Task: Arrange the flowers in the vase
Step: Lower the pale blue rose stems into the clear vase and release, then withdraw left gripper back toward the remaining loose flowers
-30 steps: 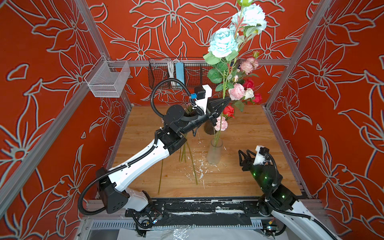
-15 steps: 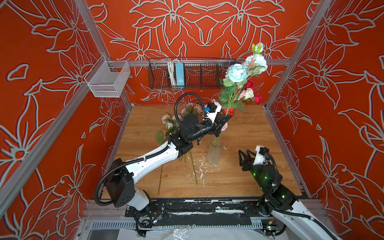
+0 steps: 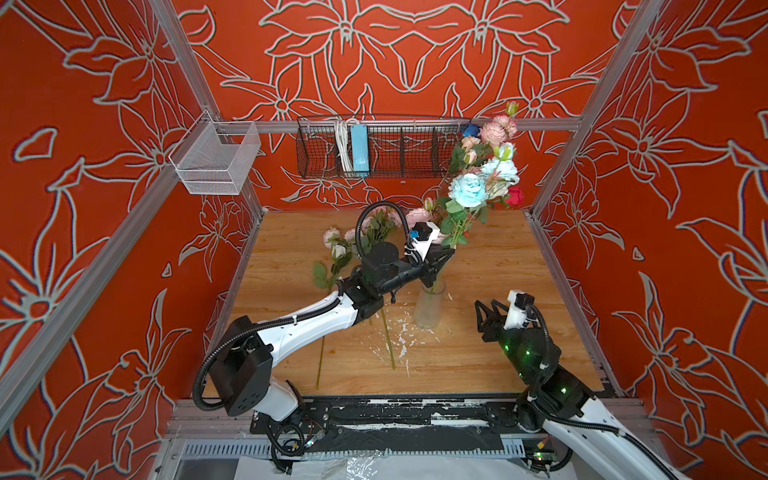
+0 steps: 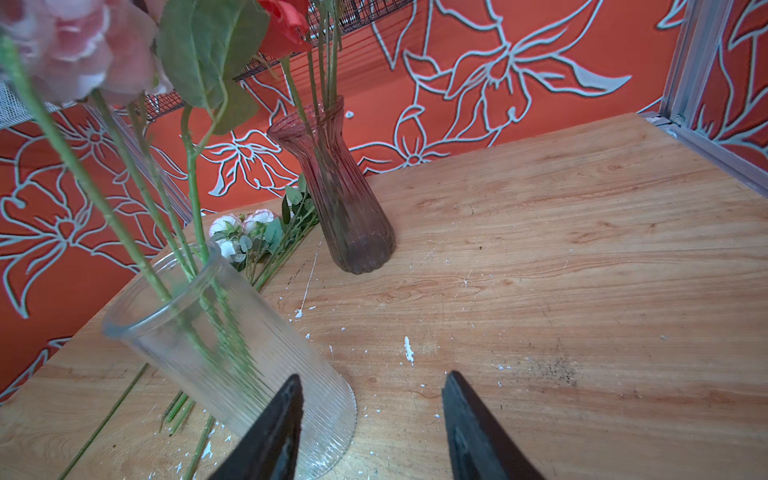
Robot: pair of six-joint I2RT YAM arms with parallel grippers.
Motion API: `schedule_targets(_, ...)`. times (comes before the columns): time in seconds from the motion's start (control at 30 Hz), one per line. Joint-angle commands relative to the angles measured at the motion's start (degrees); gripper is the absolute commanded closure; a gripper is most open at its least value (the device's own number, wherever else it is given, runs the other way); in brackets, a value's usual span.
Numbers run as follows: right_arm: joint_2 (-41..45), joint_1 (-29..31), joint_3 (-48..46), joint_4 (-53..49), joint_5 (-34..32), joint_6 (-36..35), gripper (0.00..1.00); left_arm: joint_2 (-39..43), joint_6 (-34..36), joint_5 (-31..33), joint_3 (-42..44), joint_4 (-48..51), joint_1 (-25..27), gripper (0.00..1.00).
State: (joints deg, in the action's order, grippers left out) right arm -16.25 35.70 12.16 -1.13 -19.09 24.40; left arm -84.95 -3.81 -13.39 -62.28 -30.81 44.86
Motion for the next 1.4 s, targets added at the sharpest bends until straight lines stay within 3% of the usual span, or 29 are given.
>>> schedule_targets(0.0,0.36,-0.31,0.91,1.04,-0.51,-0.41,0.44,2.88,0.26,0.87,0.06,-2.1,0.31,0.79)
schedule_targets(0.57,-0.28,-0.32,1.18,1.21,0.46,-0.58,0.44,8.61,-0.74,4.34,5.1,-2.19,0.31,0.79)
schedule_targets(0.73,-0.02,-0.37,1.16,0.94,0.2,-0.42,0.44,16.93,-1.99,6.33,5.74,7.27,0.23,0.79)
schedule_targets(0.83,-0.29,-0.34,1.29,0.77,0.04,-0.23,0.44,24.04,-3.44,13.63,8.98,13.35,0.22,0.73)
schedule_targets(0.93,-1.0,-0.3,1.37,1.02,0.35,0.02,0.44,29.87,-7.34,27.96,15.11,17.34,-0.38,0.56)
schedule_targets(1.0,-1.69,-0.35,1.46,1.17,0.46,0.23,0.44,31.07,-14.66,35.82,17.3,24.64,-3.5,0.43)
schedule_targets(1.03,-2.18,-0.34,1.54,1.21,0.46,0.21,0.44,30.8,-19.11,36.14,17.33,28.91,-6.49,0.41)
schedule_targets(1.1,-2.86,-0.29,1.63,1.39,0.72,0.38,0.44,28.97,-30.03,30.69,17.41,37.61,-15.69,0.38)
schedule_targets(1.2,-3.77,-0.3,2.02,1.26,0.86,0.38,0.44,21.75,-36.93,19.1,19.15,38.97,-26.43,0.37)
schedule_targets(1.37,-4.17,-0.31,2.47,0.56,0.43,0.22,0.44,6.56,-36.46,11.47,13.88,39.03,-29.39,0.4)
